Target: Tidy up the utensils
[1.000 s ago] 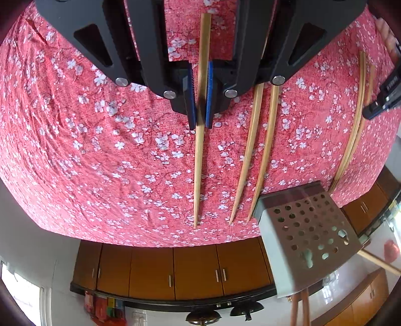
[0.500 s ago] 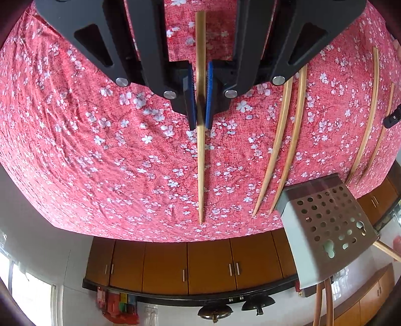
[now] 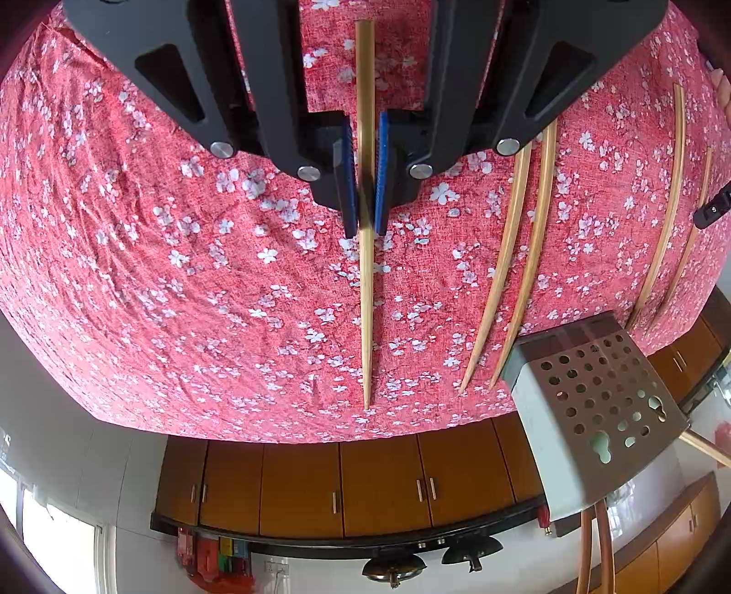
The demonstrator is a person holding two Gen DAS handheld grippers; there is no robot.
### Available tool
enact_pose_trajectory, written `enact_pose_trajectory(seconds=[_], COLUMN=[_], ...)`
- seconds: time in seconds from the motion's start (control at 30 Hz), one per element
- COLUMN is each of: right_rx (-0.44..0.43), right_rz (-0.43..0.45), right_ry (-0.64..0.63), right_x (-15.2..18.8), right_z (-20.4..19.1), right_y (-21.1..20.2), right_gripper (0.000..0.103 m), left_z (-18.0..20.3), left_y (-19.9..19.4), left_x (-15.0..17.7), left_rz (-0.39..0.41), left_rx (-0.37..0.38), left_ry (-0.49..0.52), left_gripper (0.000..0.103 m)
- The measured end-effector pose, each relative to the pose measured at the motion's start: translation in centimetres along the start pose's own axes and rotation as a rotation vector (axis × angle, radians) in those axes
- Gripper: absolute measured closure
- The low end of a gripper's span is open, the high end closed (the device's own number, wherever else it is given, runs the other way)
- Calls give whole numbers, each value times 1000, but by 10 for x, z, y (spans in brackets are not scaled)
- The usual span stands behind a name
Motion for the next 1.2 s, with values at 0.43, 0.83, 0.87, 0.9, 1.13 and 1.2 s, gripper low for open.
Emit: enact_pose_trajectory(seconds=[0.43,0.83,0.87,0.9,1.13,1.2], right_rx=[-1,-3,-3,-3,-3,-4], right_rz=[0,0,0,0,0,0], right_ry=[2,3,4,4,4,4], right_x=[0,-1,-1,-1,-1,-1], right_z=[0,0,0,0,0,0], right_y=[0,-1,-1,0,0,0], right_gripper=[94,94,94,94,94,94], left_z=[3,3,3,3,4,4], left_y=[1,1,1,1,1,1], left_x=[0,0,0,0,0,0], left_rz=[-1,-2,-2,-2,-3,-3], left_rx=[3,5,5,5,9,10], left_ry=[-3,-4,-4,-4,-7,-8], left_gripper=[93,93,93,93,93,93])
Point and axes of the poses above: each gripper's, at about its wrist camera, not at the fingertips, and y roughly the way its jaws point, z to its right, x to its underside, the point moved 3 cm from there along y, roughly the way its jaws point, and after that the axes turned 14 degrees about -x, right-handed, at the moved point
